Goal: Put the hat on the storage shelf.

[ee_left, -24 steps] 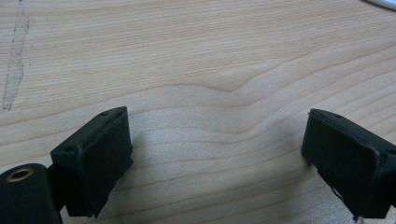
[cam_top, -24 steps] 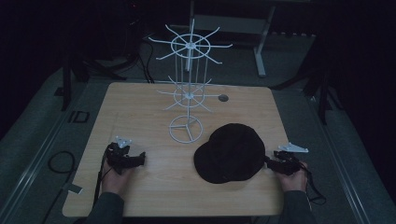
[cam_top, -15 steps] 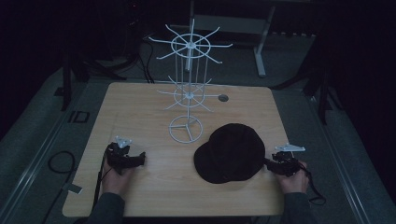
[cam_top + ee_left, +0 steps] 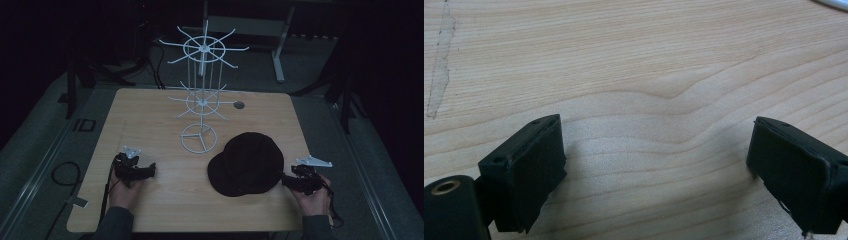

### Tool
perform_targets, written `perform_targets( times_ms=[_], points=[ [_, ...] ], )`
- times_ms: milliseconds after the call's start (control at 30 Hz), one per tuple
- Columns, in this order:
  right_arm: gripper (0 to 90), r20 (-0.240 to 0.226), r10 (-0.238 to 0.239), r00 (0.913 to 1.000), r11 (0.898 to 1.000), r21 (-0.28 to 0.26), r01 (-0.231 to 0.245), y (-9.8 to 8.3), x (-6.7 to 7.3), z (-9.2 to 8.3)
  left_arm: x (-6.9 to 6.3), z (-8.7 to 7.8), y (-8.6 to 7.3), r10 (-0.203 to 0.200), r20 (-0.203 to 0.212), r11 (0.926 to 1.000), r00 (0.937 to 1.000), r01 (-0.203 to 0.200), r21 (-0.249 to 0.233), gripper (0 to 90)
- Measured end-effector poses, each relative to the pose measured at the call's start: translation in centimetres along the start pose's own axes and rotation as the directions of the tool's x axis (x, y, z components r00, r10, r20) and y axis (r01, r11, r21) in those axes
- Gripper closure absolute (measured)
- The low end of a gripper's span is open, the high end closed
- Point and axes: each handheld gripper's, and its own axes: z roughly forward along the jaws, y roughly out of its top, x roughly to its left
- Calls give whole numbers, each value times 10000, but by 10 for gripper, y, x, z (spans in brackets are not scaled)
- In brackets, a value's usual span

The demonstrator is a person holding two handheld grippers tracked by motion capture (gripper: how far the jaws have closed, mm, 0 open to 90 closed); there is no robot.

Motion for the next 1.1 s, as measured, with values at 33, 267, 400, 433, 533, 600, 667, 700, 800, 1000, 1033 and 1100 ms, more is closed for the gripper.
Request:
perform_targets(
  times_ms=[33, 267, 400, 433, 533, 600, 667, 700, 800, 1000, 1033, 1100],
  points=[
    [373, -58, 28, 10000, 10000, 15, -28, 0, 4, -1, 0, 0, 0, -3, -5, 10000, 10000, 3, -6, 90],
    [326, 80, 14, 10000, 9998, 203, -16, -4, 27, 1, 0, 0, 0, -7, -9, 10000, 10000, 7, 3, 90],
    [287, 422, 495, 9979, 9983, 295, -508, -10, 32, 7, 0, 0, 0, -9, -14, 10000, 10000, 9, 4, 91],
    [281, 379, 686, 9969, 9969, 356, -699, -11, 32, 9, 0, 0, 0, -9, -14, 10000, 10000, 9, 5, 91],
    [258, 573, 903, 9943, 9931, 697, -942, -15, 34, 16, 0, 0, 0, -8, -13, 10000, 10000, 8, 6, 91],
    [260, 596, 1240, 9905, 9887, 772, -1285, -17, 34, 20, 0, 0, 0, -8, -13, 10000, 10000, 8, 4, 91],
    [267, 598, 1551, 9861, 9828, 916, -1601, -17, 33, 23, 0, 0, 0, -8, -14, 10000, 10000, 8, 3, 91],
    [268, 577, 1706, 9836, 9788, 1048, -1759, -16, 32, 25, 0, 0, 0, -8, -13, 10000, 10000, 8, 4, 91],
    [313, 388, 2175, 9753, 9636, 1507, -2209, -15, 30, 35, 0, 0, 0, -8, -14, 10000, 10000, 8, 1, 91],
    [486, 934, 1553, 9834, 9699, 1745, -1698, -6, 34, 45, 0, 0, 0, -13, -16, 10000, 10000, 13, 0, 91],
    [514, 1034, 1481, 9836, 9704, 1766, -1647, -5, 34, 46, 0, 0, 0, -12, -15, 10000, 10000, 12, 2, 91],
    [564, 1256, 1352, 9828, 9713, 1792, -1565, -2, 33, 49, 0, 0, 0, -11, -16, 10000, 10000, 11, 1, 92]
  ],
)
